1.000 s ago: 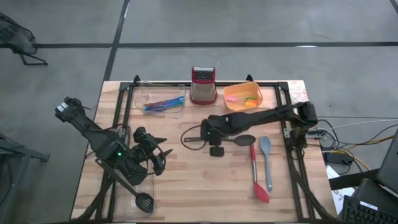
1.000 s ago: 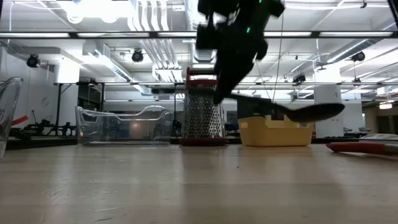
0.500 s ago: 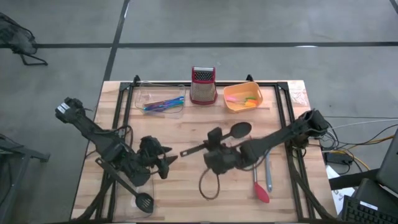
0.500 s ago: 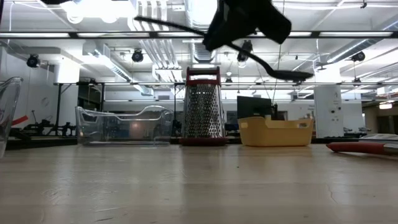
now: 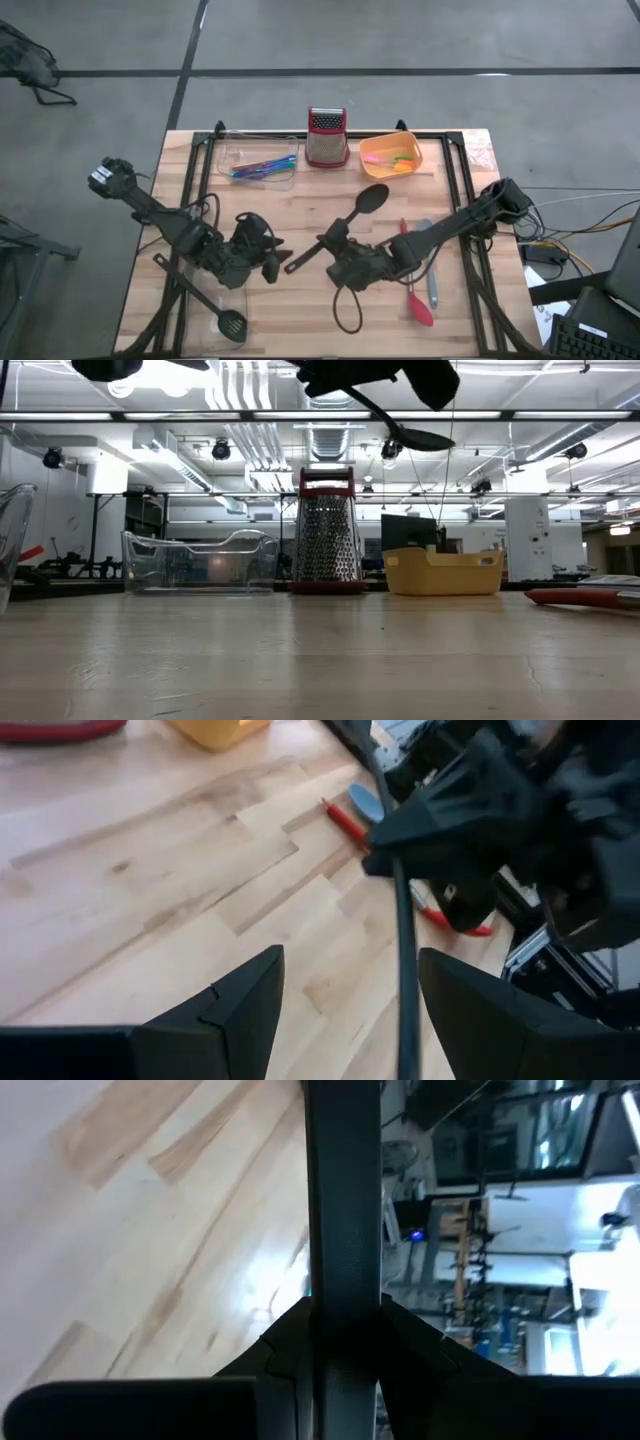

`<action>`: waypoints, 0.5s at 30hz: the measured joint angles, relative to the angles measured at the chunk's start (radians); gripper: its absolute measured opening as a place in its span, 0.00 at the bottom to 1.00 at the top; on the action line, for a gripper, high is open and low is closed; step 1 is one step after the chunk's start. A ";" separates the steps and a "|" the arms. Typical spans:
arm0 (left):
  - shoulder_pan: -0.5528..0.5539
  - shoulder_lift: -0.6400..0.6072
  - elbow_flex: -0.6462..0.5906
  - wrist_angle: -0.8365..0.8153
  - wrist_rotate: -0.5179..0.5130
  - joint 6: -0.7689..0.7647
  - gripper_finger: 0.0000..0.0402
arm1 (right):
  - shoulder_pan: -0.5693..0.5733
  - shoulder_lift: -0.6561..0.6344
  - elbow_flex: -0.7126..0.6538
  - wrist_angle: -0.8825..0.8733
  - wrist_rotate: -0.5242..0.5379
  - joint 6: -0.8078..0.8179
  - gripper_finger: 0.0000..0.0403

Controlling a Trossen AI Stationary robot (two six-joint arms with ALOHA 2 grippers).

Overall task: Pick & Place Kitchen Items
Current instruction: Put the black serving spoon into the bottom transparent bin

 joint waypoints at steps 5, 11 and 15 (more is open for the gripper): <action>0.016 0.003 -0.037 0.061 0.059 -0.011 0.59 | -0.001 0.000 0.000 0.071 0.001 -0.087 0.21; 0.026 0.004 -0.101 0.236 0.118 0.031 0.58 | -0.005 0.000 0.000 0.098 -0.002 -0.148 0.19; 0.029 0.004 -0.132 0.287 0.149 0.032 0.55 | -0.008 0.000 0.001 0.109 -0.001 -0.163 0.20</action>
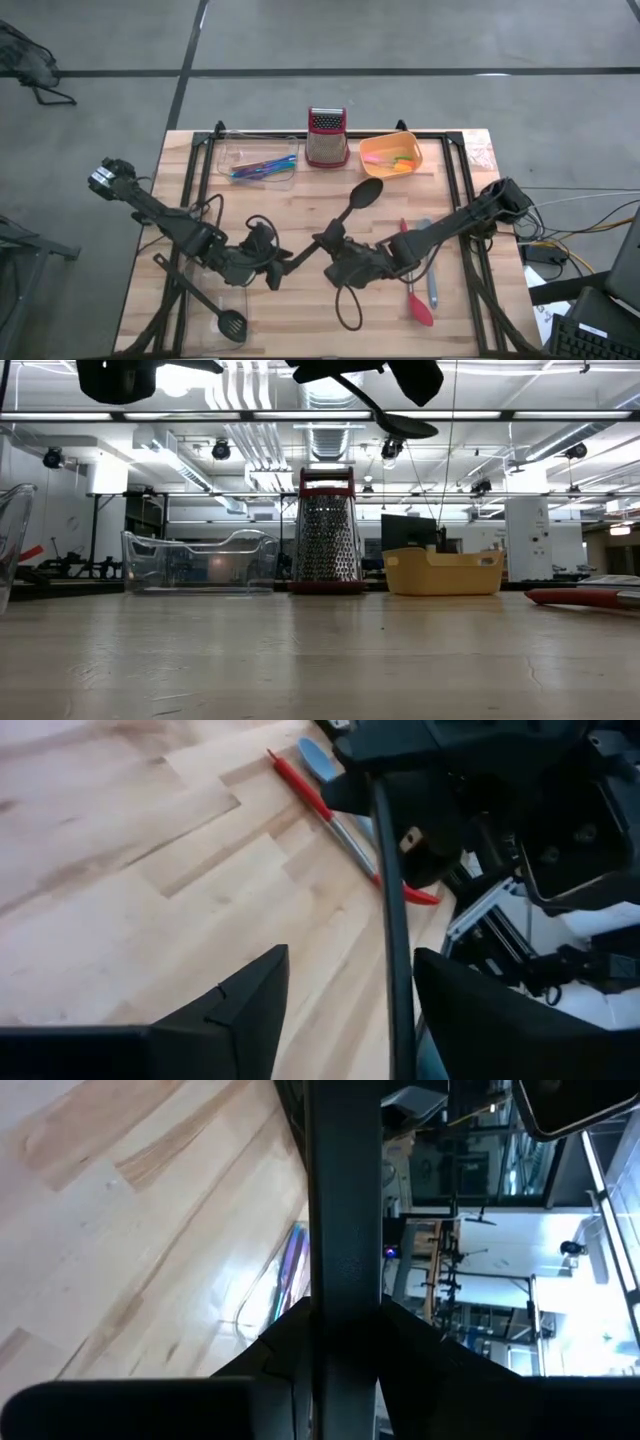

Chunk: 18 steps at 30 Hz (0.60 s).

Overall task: Pick & Place Kitchen Items
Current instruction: Put the black serving spoon into the bottom transparent bin

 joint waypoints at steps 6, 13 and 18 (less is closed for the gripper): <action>0.003 0.000 -0.005 0.006 0.009 0.001 0.42 | -0.002 0.000 0.000 0.004 -0.001 -0.011 0.20; 0.003 0.000 -0.007 0.012 0.045 0.032 0.09 | -0.004 0.002 -0.001 0.007 -0.052 -0.023 0.21; 0.003 -0.003 -0.006 0.018 0.057 0.069 0.06 | -0.006 0.002 -0.001 0.032 -0.054 0.014 0.24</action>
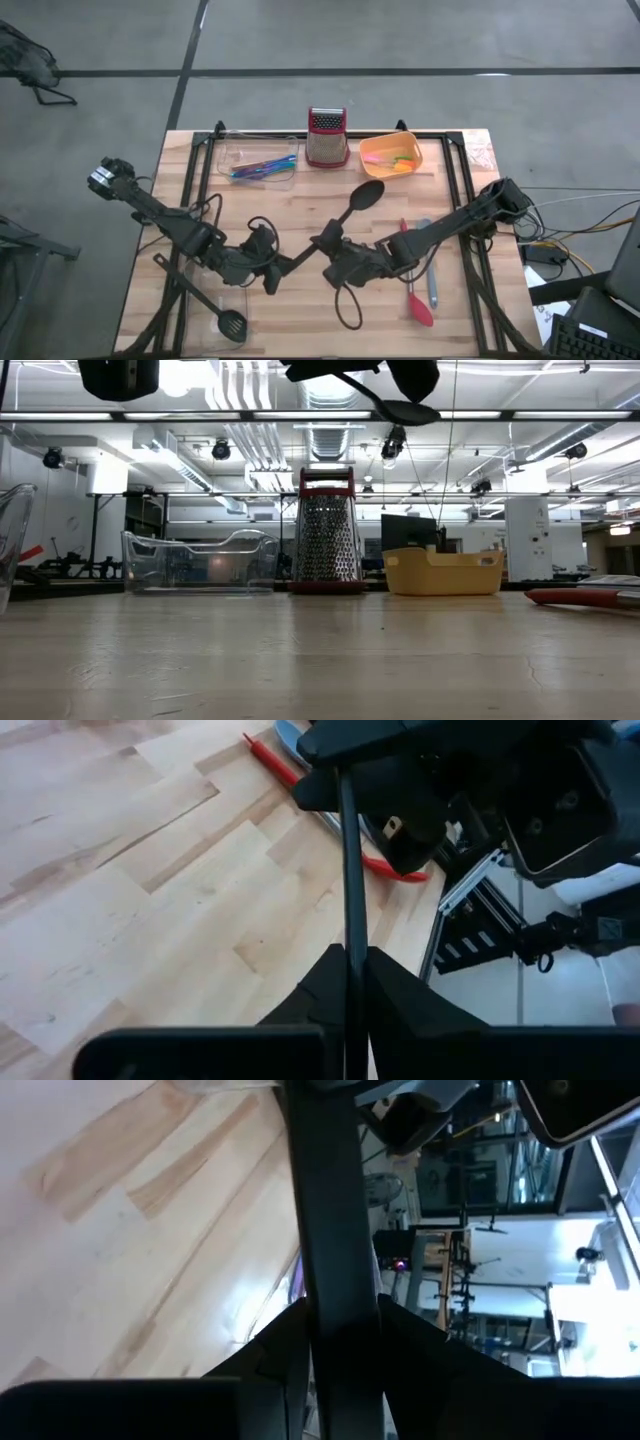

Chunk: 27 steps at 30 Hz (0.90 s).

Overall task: Pick & Place Kitchen Items
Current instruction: Put the black serving spoon into the bottom transparent bin

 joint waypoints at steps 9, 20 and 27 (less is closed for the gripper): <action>-0.004 -0.020 0.001 -0.042 0.030 0.013 0.06 | 0.003 0.000 0.000 0.012 -0.007 0.126 0.24; -0.002 -0.018 -0.008 -0.102 0.008 0.066 0.06 | 0.018 -0.024 0.003 0.002 0.161 0.008 0.38; -0.004 -0.022 -0.006 -0.094 -0.115 0.126 0.06 | 0.032 -0.078 0.001 -0.012 0.190 0.112 0.44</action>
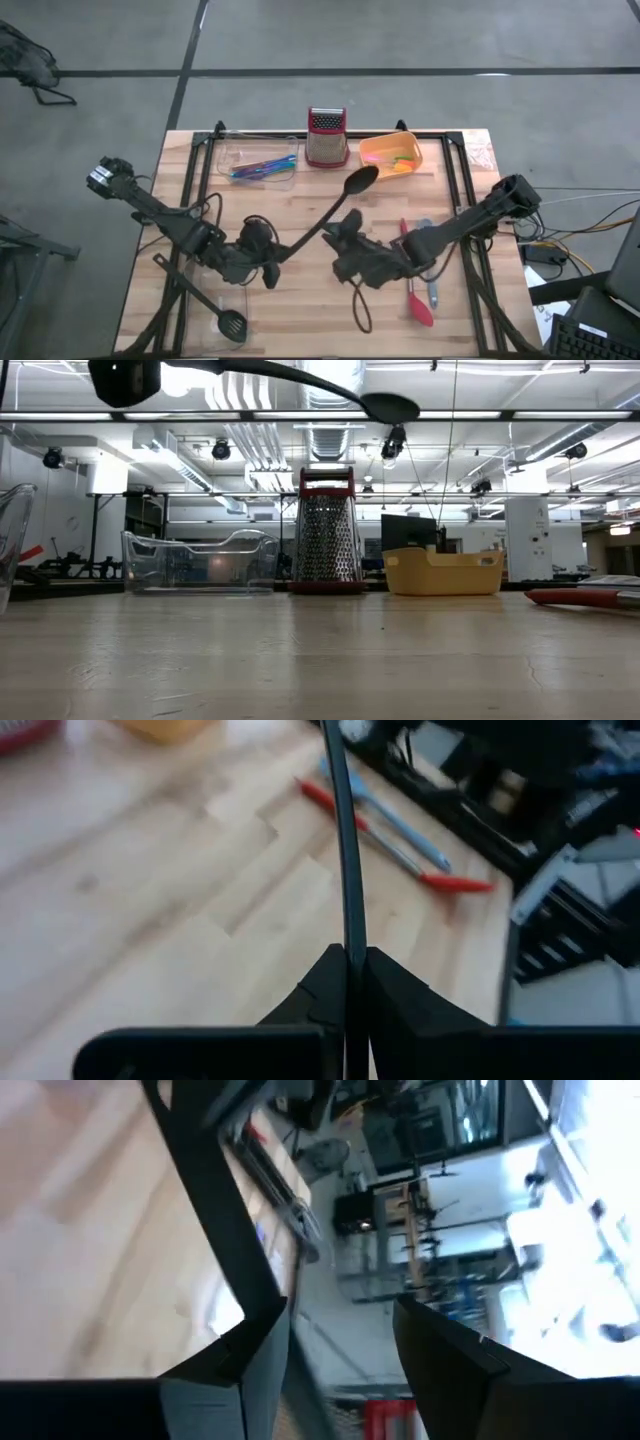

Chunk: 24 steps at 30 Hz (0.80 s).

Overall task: Pick & Place Kitchen Items
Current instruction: Put the black serving spoon into the bottom transparent bin

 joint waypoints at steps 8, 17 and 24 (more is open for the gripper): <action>-0.048 -0.028 0.002 0.017 -0.194 0.172 0.06 | 0.018 -0.144 -0.022 -0.085 -0.182 0.466 0.44; -0.202 -0.024 0.003 0.152 -0.521 0.431 0.05 | -0.040 -0.250 -0.143 0.057 -0.373 0.743 0.39; -0.211 0.016 0.002 0.339 -0.546 0.706 0.05 | -0.138 -0.274 -0.185 0.311 -0.642 0.756 0.35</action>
